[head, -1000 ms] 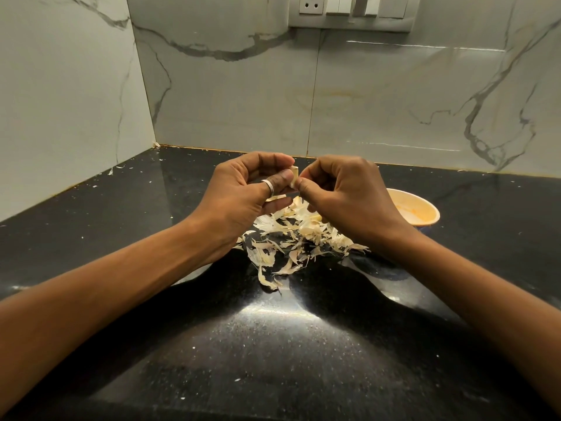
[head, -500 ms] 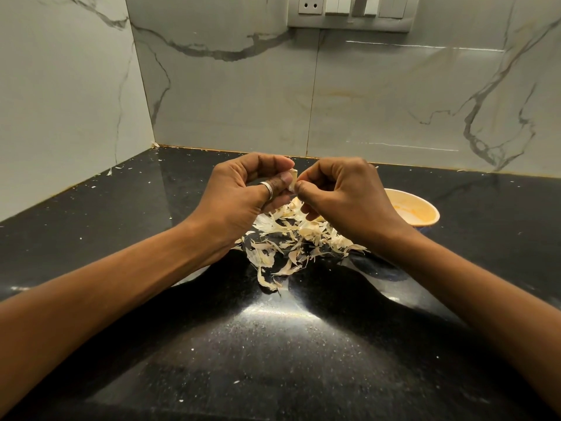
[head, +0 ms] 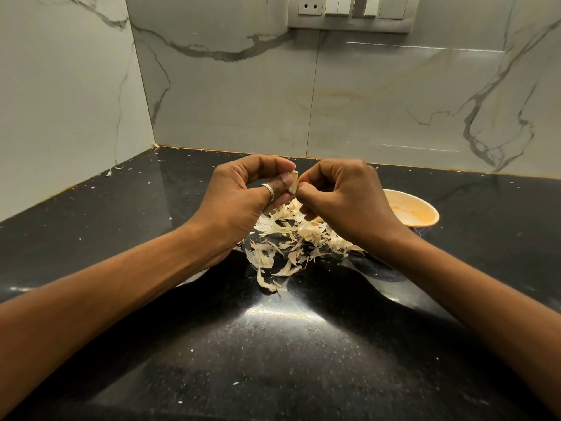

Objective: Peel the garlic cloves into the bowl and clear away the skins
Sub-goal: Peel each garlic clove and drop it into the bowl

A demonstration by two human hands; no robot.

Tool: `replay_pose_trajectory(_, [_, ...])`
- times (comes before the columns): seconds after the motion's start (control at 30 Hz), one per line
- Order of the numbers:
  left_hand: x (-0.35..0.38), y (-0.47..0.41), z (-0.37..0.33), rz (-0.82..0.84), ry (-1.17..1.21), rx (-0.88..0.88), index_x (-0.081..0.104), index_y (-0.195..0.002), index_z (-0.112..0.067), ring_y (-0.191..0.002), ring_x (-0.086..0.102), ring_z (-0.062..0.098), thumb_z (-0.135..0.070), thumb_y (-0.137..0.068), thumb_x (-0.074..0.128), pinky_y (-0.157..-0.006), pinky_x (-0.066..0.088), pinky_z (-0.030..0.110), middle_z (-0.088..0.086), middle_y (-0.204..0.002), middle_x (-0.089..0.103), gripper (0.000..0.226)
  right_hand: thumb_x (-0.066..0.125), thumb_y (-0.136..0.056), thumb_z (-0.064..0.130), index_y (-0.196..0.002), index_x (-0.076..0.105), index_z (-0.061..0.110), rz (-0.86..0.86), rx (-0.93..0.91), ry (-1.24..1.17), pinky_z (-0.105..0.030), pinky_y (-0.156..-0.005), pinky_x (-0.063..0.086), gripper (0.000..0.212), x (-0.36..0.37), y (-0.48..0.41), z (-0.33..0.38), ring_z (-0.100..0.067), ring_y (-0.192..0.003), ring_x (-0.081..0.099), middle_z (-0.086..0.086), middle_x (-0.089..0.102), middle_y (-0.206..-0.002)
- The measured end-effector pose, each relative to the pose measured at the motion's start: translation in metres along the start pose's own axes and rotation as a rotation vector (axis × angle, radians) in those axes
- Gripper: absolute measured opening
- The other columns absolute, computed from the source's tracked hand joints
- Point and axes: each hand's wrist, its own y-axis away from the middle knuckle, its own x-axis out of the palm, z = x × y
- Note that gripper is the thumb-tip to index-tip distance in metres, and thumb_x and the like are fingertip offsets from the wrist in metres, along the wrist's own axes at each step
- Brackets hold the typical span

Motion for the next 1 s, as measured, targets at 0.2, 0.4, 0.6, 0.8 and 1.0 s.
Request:
replay_pose_trajectory(0.2, [0.0009, 0.0001, 0.0003, -0.001, -0.004, 0.008, 0.073, -0.094, -0.013, -0.096, 0.073, 0.013, 0.001, -0.086, 0.070, -0.072, 0.059, 0.020, 0.002, -0.100, 0.074, 0.017, 0.073, -0.092, 0.022, -0.084, 0.073, 0.008, -0.007, 0.019, -0.018, -0.039, -0.062, 0.062, 0.016, 0.0014, 0.0001, 0.0006, -0.010, -0.058, 0.072, 0.001, 0.072, -0.068])
replay_pose_trajectory(0.4, [0.0005, 0.0007, 0.0011, 0.001, -0.031, 0.024, 0.073, -0.099, -0.012, -0.101, 0.072, 0.013, 0.002, -0.089, 0.068, -0.074, 0.059, 0.022, 0.004, -0.105, 0.074, 0.019, 0.072, -0.094, 0.019, -0.086, 0.073, 0.009, 0.004, 0.011, 0.009, -0.035, -0.062, 0.062, 0.012, 0.0011, -0.0008, -0.0004, -0.009, -0.059, 0.071, 0.001, 0.072, -0.070])
replay_pose_trajectory(0.6, [0.0003, -0.0003, 0.0029, -0.006, -0.072, 0.032, 0.073, -0.102, -0.013, -0.103, 0.072, 0.015, 0.002, -0.090, 0.067, -0.077, 0.059, 0.022, 0.007, -0.108, 0.073, 0.020, 0.071, -0.094, 0.016, -0.086, 0.074, 0.011, 0.014, 0.000, 0.022, -0.033, -0.063, 0.062, 0.010, 0.0010, -0.0009, -0.0015, -0.008, -0.059, 0.071, 0.001, 0.072, -0.070])
replay_pose_trajectory(0.8, [0.0008, 0.0001, 0.0040, -0.013, -0.105, 0.037, 0.074, -0.106, -0.009, -0.096, 0.074, 0.016, -0.005, -0.089, 0.071, -0.076, 0.058, 0.021, 0.008, -0.101, 0.075, 0.018, 0.071, -0.092, 0.017, -0.085, 0.073, 0.009, 0.007, -0.005, 0.017, -0.035, -0.061, 0.061, 0.011, 0.0014, -0.0005, -0.0010, -0.007, -0.058, 0.071, 0.002, 0.072, -0.067])
replay_pose_trajectory(1.0, [0.0011, 0.0012, 0.0030, -0.005, -0.124, 0.039, 0.074, -0.108, -0.008, -0.092, 0.075, 0.015, -0.006, -0.088, 0.073, -0.075, 0.058, 0.020, 0.007, -0.098, 0.076, 0.020, 0.072, -0.092, 0.018, -0.083, 0.072, 0.010, 0.004, -0.011, 0.029, -0.036, -0.058, 0.060, 0.012, 0.0019, -0.0008, -0.0018, -0.009, -0.057, 0.070, 0.002, 0.071, -0.066])
